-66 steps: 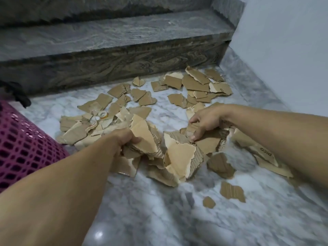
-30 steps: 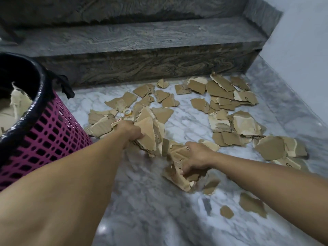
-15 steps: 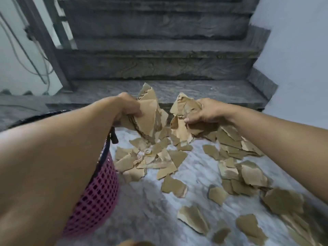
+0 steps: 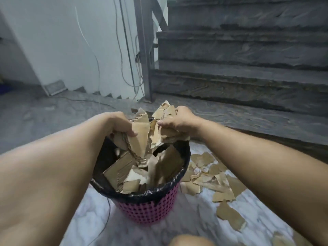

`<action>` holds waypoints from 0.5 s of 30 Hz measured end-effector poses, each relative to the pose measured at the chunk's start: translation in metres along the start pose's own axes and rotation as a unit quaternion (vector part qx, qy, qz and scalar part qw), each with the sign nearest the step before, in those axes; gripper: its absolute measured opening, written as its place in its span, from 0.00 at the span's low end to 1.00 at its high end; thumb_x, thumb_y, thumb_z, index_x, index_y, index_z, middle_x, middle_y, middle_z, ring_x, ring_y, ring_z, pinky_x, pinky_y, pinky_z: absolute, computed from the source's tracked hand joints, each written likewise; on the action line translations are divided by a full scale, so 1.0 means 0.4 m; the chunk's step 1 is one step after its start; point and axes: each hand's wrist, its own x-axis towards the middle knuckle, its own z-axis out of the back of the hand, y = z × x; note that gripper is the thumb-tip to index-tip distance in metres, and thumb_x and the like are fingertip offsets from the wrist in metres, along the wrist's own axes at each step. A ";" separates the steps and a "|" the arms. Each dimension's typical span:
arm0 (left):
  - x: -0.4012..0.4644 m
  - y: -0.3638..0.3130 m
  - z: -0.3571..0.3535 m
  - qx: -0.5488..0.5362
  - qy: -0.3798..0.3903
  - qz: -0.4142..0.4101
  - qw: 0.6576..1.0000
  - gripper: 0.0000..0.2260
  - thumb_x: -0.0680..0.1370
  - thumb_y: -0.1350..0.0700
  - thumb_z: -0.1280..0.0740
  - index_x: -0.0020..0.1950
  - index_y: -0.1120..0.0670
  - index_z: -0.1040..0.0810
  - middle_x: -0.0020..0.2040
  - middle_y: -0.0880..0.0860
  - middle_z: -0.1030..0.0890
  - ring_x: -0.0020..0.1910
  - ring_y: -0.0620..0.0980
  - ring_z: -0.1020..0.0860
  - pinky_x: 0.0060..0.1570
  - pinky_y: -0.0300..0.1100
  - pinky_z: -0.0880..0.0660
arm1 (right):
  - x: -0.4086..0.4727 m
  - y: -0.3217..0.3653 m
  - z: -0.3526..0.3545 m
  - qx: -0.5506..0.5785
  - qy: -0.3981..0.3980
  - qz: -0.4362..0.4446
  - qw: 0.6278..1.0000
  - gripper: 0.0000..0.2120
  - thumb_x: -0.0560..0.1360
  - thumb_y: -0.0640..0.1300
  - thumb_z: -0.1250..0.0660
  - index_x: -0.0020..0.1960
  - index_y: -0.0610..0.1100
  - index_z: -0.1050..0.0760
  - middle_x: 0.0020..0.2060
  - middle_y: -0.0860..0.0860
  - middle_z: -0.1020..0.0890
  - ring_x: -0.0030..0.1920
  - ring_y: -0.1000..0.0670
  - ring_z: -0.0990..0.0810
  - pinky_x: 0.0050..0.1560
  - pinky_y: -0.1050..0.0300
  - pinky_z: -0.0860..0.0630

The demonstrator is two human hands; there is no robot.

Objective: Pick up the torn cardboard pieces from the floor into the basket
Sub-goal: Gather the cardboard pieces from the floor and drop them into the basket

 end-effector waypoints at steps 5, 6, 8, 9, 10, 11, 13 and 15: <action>0.010 0.131 -0.033 0.066 -0.123 -0.011 0.990 0.16 0.68 0.49 0.23 0.42 0.58 0.24 0.47 0.63 0.20 0.42 0.58 0.23 0.42 0.44 0.26 | 0.006 -0.016 -0.117 -0.158 -0.053 0.018 0.986 0.36 0.71 0.56 0.26 0.71 0.41 0.36 0.65 0.42 0.25 0.65 0.40 0.26 0.61 0.45 0.25; 0.012 0.149 -0.037 0.079 -0.176 -0.019 0.981 0.14 0.68 0.50 0.23 0.44 0.57 0.22 0.50 0.62 0.19 0.46 0.57 0.23 0.44 0.43 0.27 | 0.000 -0.023 -0.118 -0.191 -0.073 0.030 0.978 0.32 0.72 0.54 0.27 0.69 0.42 0.34 0.64 0.42 0.24 0.64 0.40 0.26 0.61 0.46 0.25; 0.018 0.191 -0.041 0.122 -0.284 0.006 0.951 0.17 0.69 0.55 0.27 0.56 0.56 0.22 0.57 0.60 0.22 0.59 0.59 0.26 0.54 0.46 0.26 | -0.013 -0.039 -0.118 -0.267 -0.124 0.054 0.954 0.24 0.73 0.49 0.29 0.65 0.44 0.30 0.63 0.44 0.25 0.64 0.42 0.28 0.60 0.47 0.27; 0.022 0.212 -0.043 0.144 -0.301 0.034 0.942 0.20 0.68 0.56 0.30 0.60 0.56 0.25 0.61 0.60 0.24 0.64 0.60 0.29 0.59 0.49 0.27 | -0.019 -0.050 -0.117 -0.298 -0.141 0.051 0.943 0.24 0.72 0.47 0.29 0.65 0.44 0.31 0.63 0.44 0.26 0.64 0.42 0.29 0.60 0.46 0.28; 0.024 0.229 -0.045 0.155 -0.294 0.063 0.941 0.22 0.68 0.58 0.31 0.62 0.58 0.27 0.63 0.61 0.26 0.66 0.62 0.30 0.60 0.52 0.27 | -0.025 -0.062 -0.115 -0.313 -0.144 0.029 0.938 0.26 0.72 0.45 0.29 0.67 0.43 0.32 0.64 0.44 0.28 0.65 0.42 0.30 0.61 0.46 0.28; 0.026 0.245 -0.048 0.150 -0.279 0.085 0.945 0.21 0.68 0.59 0.33 0.60 0.59 0.27 0.63 0.62 0.26 0.64 0.63 0.28 0.58 0.52 0.25 | -0.030 -0.073 -0.112 -0.308 -0.133 -0.013 0.942 0.28 0.71 0.44 0.28 0.68 0.42 0.33 0.64 0.43 0.28 0.65 0.41 0.29 0.60 0.45 0.28; 0.030 0.267 -0.057 0.130 -0.254 0.100 0.953 0.10 0.70 0.61 0.34 0.50 0.61 0.25 0.56 0.63 0.21 0.54 0.63 0.23 0.47 0.47 0.23 | -0.042 -0.093 -0.101 -0.271 -0.092 -0.099 0.953 0.26 0.72 0.46 0.29 0.67 0.39 0.31 0.61 0.42 0.24 0.59 0.40 0.23 0.56 0.47 0.23; 0.023 0.277 -0.062 0.125 -0.248 0.099 0.955 0.04 0.71 0.63 0.35 0.45 0.60 0.27 0.52 0.63 0.20 0.49 0.62 0.22 0.42 0.45 0.25 | -0.047 -0.105 -0.086 -0.202 -0.061 -0.133 0.968 0.15 0.74 0.45 0.31 0.57 0.38 0.24 0.53 0.42 0.20 0.52 0.40 0.19 0.51 0.47 0.19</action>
